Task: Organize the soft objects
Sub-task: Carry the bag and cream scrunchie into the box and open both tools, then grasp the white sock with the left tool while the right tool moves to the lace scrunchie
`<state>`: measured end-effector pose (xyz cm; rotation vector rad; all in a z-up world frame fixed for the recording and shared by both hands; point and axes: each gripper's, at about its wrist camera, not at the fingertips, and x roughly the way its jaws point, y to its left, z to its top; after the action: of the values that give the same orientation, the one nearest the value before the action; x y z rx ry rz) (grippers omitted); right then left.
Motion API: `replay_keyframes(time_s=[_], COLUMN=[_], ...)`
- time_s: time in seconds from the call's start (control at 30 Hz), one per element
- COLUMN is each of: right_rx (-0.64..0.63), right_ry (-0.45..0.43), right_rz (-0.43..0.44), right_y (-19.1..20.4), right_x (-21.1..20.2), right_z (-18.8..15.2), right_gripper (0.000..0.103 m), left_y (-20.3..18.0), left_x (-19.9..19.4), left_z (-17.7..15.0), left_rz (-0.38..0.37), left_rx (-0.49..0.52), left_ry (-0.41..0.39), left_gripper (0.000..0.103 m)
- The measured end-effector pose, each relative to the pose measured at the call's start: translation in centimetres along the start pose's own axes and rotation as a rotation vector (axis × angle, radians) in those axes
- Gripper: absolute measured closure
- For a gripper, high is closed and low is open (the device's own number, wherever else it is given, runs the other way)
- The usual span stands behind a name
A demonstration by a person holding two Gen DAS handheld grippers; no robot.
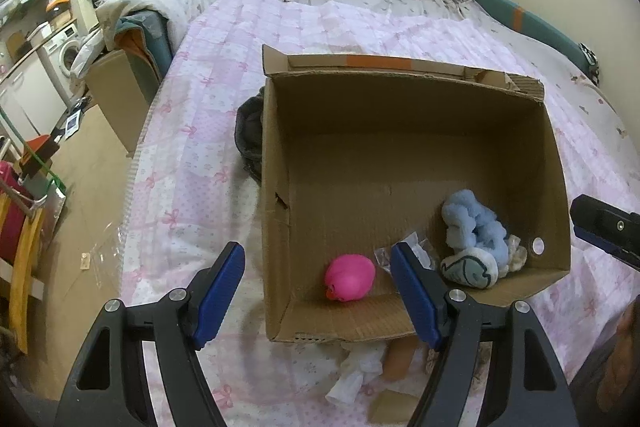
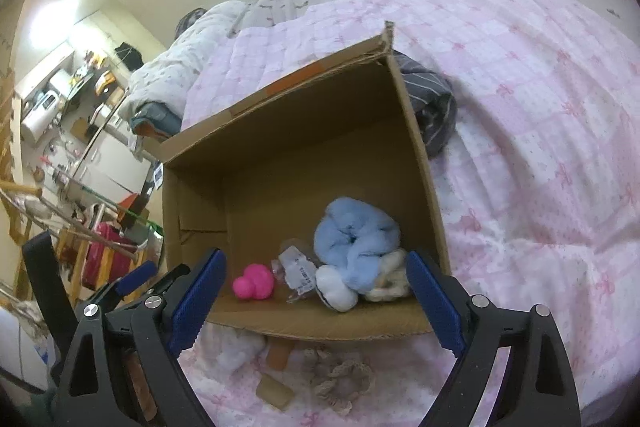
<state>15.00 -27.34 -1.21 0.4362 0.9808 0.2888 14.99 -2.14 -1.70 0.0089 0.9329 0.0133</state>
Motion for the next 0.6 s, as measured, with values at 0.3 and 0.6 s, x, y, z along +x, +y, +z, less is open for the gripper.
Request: replay_keyframes(time_s=[0.3, 0.6], right_rx=[-0.029, -0.031], right_ry=[-0.010, -0.003], right_rz=[-0.020, -0.033], right_y=[0.5, 0.5], right_x=[-1.8, -3.3], right_z=[-0.8, -2.5], right_gripper=[0.006, 0.006], left_y=[2.0, 4.3], left_x=[-1.5, -3.0], left_z=[-0.5, -2.0], left_rz=[0.026, 0.042], left_rx=[-0.061, -0.124], left_ry=[0.009, 0.031], left_gripper=[0.030, 0.030])
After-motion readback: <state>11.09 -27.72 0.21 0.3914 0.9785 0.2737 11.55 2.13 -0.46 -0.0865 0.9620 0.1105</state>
